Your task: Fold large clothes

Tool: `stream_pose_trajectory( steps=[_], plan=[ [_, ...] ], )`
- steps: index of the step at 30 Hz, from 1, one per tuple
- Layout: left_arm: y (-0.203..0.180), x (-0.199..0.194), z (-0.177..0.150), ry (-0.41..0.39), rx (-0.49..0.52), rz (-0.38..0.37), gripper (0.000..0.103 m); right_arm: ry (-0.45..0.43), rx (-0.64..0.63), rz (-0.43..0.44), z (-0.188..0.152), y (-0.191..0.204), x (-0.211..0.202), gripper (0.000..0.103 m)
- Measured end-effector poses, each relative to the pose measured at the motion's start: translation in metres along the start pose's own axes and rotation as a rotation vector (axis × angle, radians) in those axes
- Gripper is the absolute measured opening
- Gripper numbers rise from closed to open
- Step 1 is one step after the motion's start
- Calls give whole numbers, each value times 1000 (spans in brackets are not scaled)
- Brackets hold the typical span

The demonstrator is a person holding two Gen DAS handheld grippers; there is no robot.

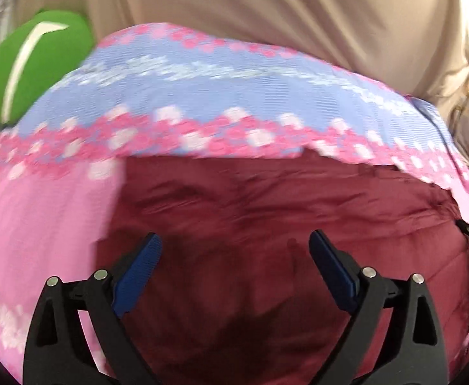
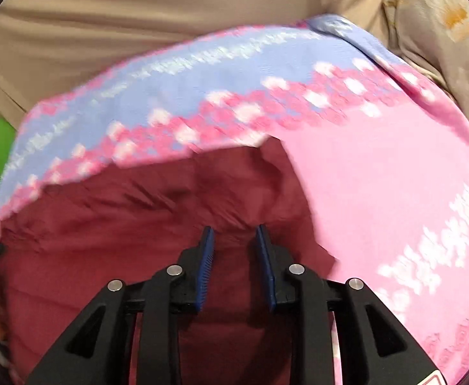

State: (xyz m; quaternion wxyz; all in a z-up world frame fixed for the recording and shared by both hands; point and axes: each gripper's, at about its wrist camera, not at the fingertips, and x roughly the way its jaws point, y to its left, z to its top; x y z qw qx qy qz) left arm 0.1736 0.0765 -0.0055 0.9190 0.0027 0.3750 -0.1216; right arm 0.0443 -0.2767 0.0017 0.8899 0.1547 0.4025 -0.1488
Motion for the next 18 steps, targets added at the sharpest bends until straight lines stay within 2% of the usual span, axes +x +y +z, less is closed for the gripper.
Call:
stream_pose_trajectory(
  steps=[3, 5, 8, 11, 14, 16, 18],
  plan=[
    [20, 8, -14, 34, -30, 22, 91, 13, 50, 37, -6, -11, 1, 24],
    [25, 4, -18, 20, -56, 21, 91, -10, 69, 57, -5, -10, -10, 29],
    [28, -1, -22, -4, -57, 38, 92, -44, 88, 121, -14, -10, -30, 29],
    [35, 3, -27, -2, -82, 26, 97, -27, 65, 109, -28, -14, -25, 27],
    [35, 4, -26, 8, -88, 26, 97, -14, 85, 120, -38, -19, -21, 26],
    [31, -6, -22, 2, -83, 53, 96, -26, 84, 97, -35, -17, -31, 30],
    [25, -20, -13, -29, -73, 18, 96, -58, 65, 101, -25, -7, -45, 34]
  ],
)
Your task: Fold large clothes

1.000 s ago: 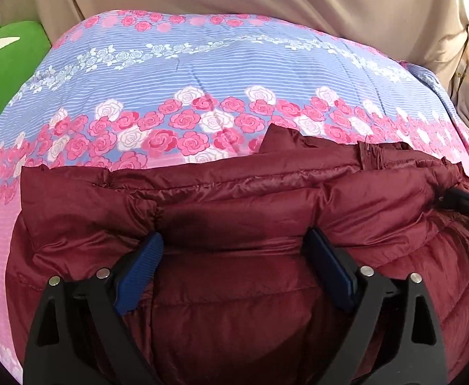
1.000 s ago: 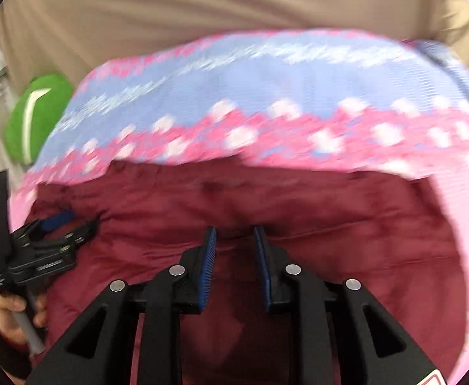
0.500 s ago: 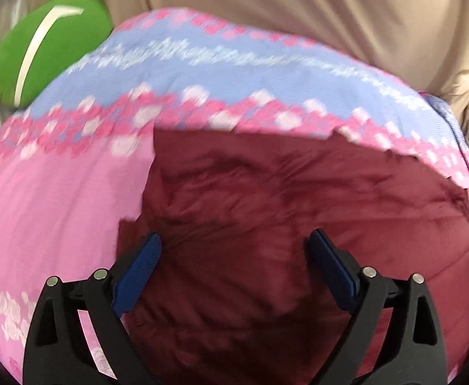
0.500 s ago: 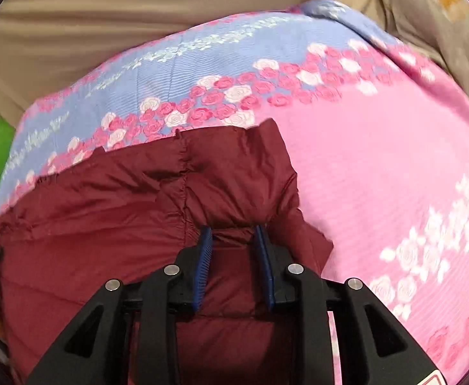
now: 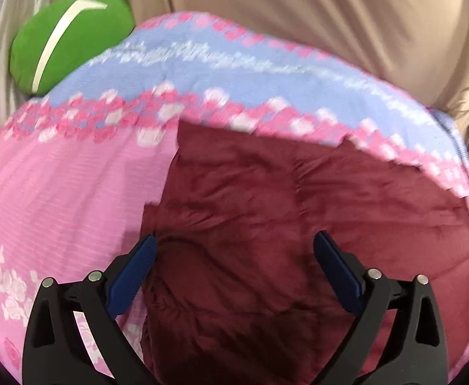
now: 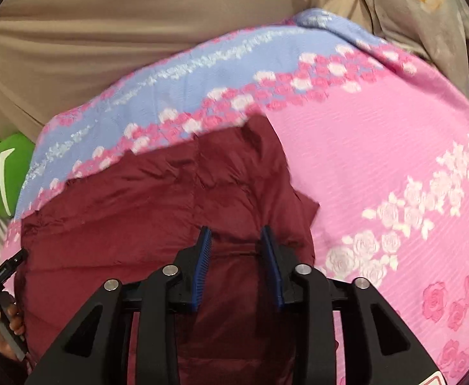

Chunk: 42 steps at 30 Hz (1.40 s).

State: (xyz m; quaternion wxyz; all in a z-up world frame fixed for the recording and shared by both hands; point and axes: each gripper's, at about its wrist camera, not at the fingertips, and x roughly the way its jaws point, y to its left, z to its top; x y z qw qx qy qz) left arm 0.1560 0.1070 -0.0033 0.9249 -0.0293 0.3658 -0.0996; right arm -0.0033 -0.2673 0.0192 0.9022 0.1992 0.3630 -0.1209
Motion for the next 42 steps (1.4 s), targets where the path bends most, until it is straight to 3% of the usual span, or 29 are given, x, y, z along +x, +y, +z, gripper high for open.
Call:
stream_pose_trajectory(
  steps=[3, 7, 12, 15, 16, 18, 23, 25, 27, 30, 34, 36, 38, 42],
  plan=[
    [-14, -11, 20, -40, 37, -21, 96, -33, -91, 40, 21, 30, -6, 35],
    [-24, 16, 51, -29, 83, 31, 96, -34, -218, -6, 51, 65, 24, 34],
    [-10, 64, 67, 62, 24, 63, 95, 71, -111, -91, 81, 38, 83, 34],
    [-3, 86, 63, 99, 15, 73, 95, 133, -59, -126, 78, 12, 112, 34],
    [2, 95, 60, 119, -10, 54, 97, 144, -44, -120, 74, 7, 117, 29],
    [7, 100, 58, 111, -45, 37, 98, 116, -36, -101, 71, 1, 117, 28],
    [0, 100, 55, 104, -10, 98, 98, 98, -71, -165, 68, 8, 116, 26],
    [2, 81, 53, 60, -11, 131, 95, 72, -57, -165, 65, 12, 95, 29],
    [-3, 48, 44, 17, 12, 113, 96, 23, -92, -84, 55, 24, 56, 29],
    [-23, -7, 16, -4, 87, 13, 96, 1, -191, -19, 26, 50, 6, 30],
    [-63, -43, -35, 59, 250, -88, 96, 71, -295, 104, -30, 82, -28, 31],
    [-78, -52, -60, 80, 299, -102, 96, 127, -308, 146, -60, 90, -32, 32],
    [-83, -52, -78, 121, 308, -106, 96, 167, -300, 154, -80, 88, -32, 32],
    [-68, -46, -100, 185, 210, -109, 98, 189, -230, 124, -102, 56, -36, 32]
  ],
)
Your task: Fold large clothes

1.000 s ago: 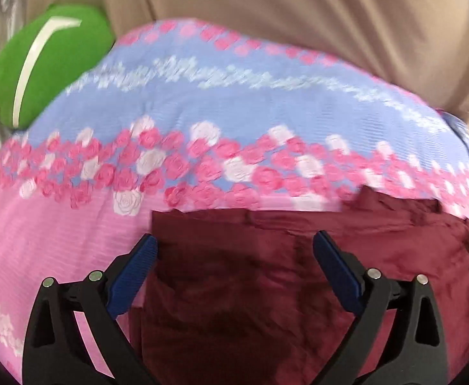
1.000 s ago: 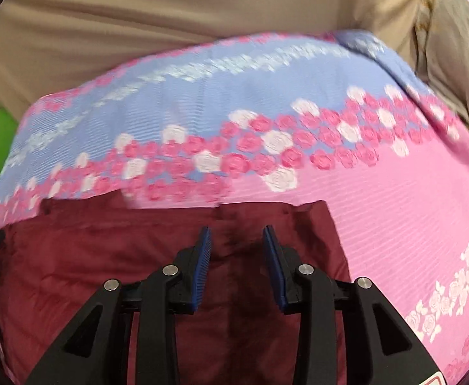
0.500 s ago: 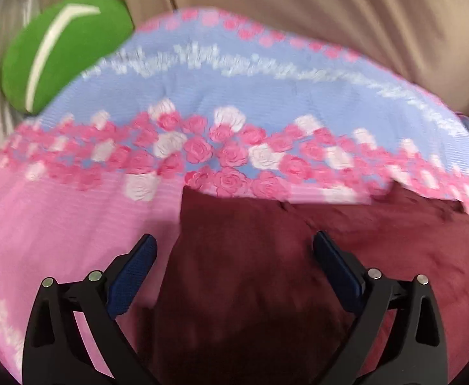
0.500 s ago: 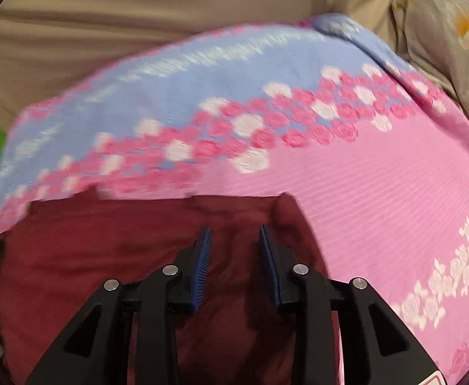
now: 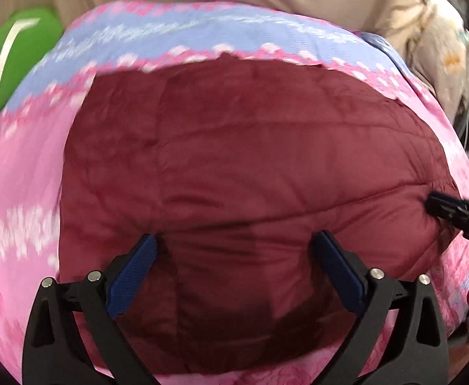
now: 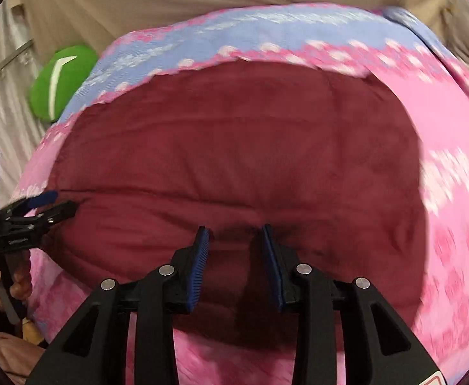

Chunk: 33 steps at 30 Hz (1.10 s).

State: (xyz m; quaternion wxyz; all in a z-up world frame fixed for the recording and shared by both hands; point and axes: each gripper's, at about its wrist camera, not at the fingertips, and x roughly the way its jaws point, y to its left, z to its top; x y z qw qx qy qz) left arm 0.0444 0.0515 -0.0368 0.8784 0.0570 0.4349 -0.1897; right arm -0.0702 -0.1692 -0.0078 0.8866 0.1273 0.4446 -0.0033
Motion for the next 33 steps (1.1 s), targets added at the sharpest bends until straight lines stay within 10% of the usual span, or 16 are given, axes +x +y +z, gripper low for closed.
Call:
stream_pose_trajectory(
  steps=[8, 14, 21, 33],
  plan=[
    [19, -12, -21, 14, -67, 58, 97, -23, 104, -102, -18, -41, -27, 39],
    [16, -14, -27, -1, -66, 86, 97, -52, -60, 105, -11, 36, -25, 39],
    [15, -14, -34, -15, -72, 92, 98, 47, -166, 71, -33, 63, 15, 39],
    [13, -15, -37, -33, -72, 93, 98, -118, -240, 62, 45, 115, -13, 39]
  ],
)
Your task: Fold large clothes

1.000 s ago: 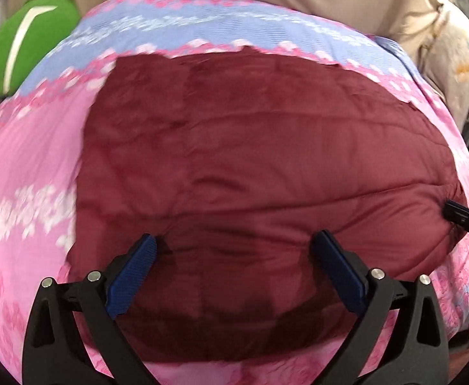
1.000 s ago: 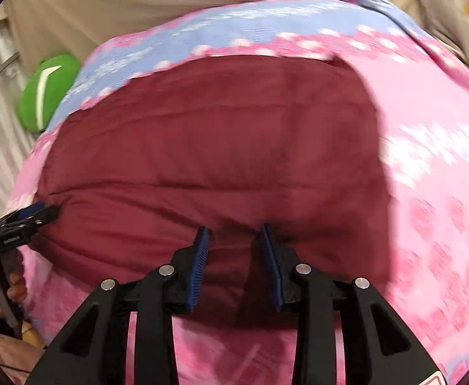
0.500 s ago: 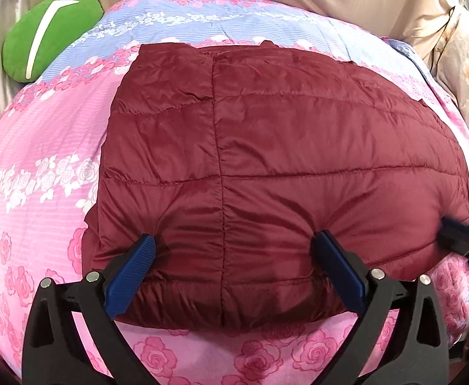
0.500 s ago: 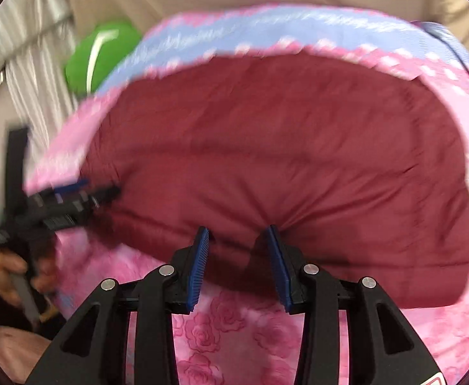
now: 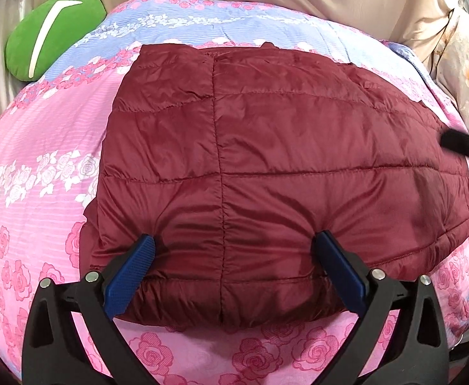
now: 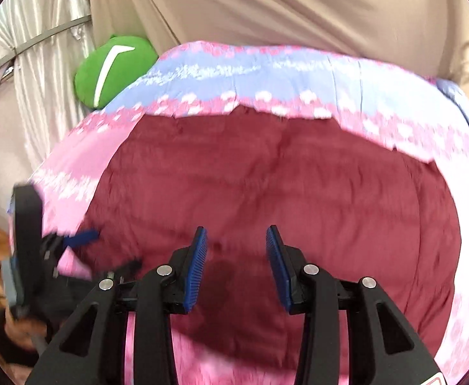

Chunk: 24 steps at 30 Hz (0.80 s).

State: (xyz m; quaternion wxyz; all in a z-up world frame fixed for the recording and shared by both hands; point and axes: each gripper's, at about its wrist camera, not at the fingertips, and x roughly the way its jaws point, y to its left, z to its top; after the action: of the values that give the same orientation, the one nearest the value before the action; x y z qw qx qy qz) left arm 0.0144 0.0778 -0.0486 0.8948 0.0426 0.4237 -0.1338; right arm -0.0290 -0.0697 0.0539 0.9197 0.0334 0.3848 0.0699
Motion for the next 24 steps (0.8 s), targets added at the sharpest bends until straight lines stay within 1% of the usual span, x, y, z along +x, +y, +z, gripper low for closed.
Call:
stream_pose_trajectory(
  steps=[3, 6, 8, 10, 12, 13, 16, 17, 19, 20, 22, 24],
  plan=[
    [1, 0, -2, -7, -1, -10, 98, 2, 20, -6, 24, 0, 18, 39],
    [4, -3, -3, -17, -5, -27, 98, 31, 58, -7, 34, -4, 40, 39],
    [12, -11, -1, -30, -38, -73, 98, 78, 61, 2, 33, -3, 61, 39],
    [24, -19, 3, -43, -86, -130, 98, 134, 71, 45, 28, 0, 81, 41],
    [41, -29, 9, -58, -146, -177, 98, 154, 48, 42, 18, 8, 93, 41],
    [48, -32, 12, -66, -171, -183, 98, 154, 30, 35, 14, 14, 94, 42],
    [71, -38, 23, -90, -237, -173, 98, 160, -30, 22, 7, 27, 97, 42],
    [76, -37, 26, -95, -251, -164, 98, 167, -30, 22, 8, 25, 96, 41],
    [86, -31, 33, -91, -268, -116, 98, 170, 16, 56, 18, 18, 91, 41],
    [88, -26, 36, -83, -268, -94, 98, 139, 42, 72, 26, 12, 83, 41],
    [87, -16, 39, -65, -264, -67, 98, 82, 44, 39, 40, 6, 72, 41],
    [87, -7, 41, -41, -262, -61, 98, 58, 47, 8, 52, 0, 70, 41]
  ],
)
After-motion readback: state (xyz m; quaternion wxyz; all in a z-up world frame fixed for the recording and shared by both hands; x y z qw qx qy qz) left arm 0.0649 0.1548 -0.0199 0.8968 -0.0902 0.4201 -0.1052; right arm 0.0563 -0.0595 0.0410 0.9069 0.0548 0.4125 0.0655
